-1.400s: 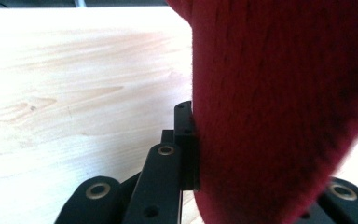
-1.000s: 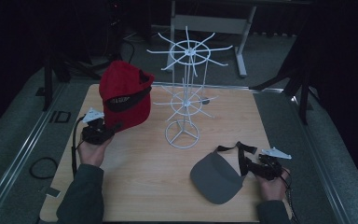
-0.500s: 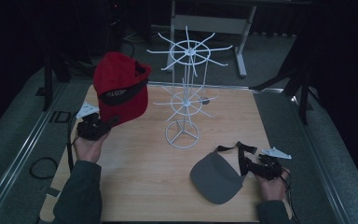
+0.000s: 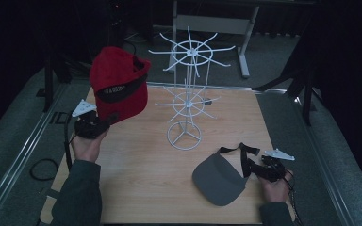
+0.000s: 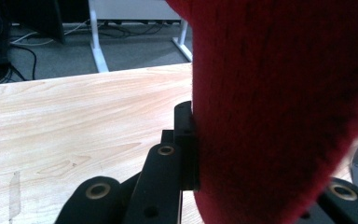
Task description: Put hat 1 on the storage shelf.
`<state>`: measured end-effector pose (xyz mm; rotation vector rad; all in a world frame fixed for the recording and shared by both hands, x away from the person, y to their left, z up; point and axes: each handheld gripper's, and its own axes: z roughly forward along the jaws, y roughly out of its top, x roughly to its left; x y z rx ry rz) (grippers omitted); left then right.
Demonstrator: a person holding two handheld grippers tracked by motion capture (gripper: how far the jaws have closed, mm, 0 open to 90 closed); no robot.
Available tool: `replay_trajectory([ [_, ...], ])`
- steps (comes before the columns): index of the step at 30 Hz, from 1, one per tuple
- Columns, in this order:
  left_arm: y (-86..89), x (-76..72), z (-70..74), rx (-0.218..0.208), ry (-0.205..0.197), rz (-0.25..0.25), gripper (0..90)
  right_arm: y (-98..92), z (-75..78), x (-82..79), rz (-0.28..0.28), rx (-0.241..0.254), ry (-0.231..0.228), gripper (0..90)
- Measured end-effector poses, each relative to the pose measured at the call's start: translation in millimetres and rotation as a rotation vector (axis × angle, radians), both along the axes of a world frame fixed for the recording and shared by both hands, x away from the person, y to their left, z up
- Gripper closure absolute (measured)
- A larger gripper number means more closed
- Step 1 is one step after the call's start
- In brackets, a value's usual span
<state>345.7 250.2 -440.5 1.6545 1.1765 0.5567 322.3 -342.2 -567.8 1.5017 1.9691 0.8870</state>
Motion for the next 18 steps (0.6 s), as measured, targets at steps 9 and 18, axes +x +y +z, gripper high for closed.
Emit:
replay_trajectory([
  [9,0.7,-2.4,9.6,-0.001,-0.023,-0.003,85.4,0.0,0.0,0.0,0.000,0.000,0.000,36.0],
  [18,-0.7,-5.3,22.0,-0.005,-0.051,-0.010,85.4,-0.2,-0.1,0.0,0.003,-0.002,0.000,36.0],
])
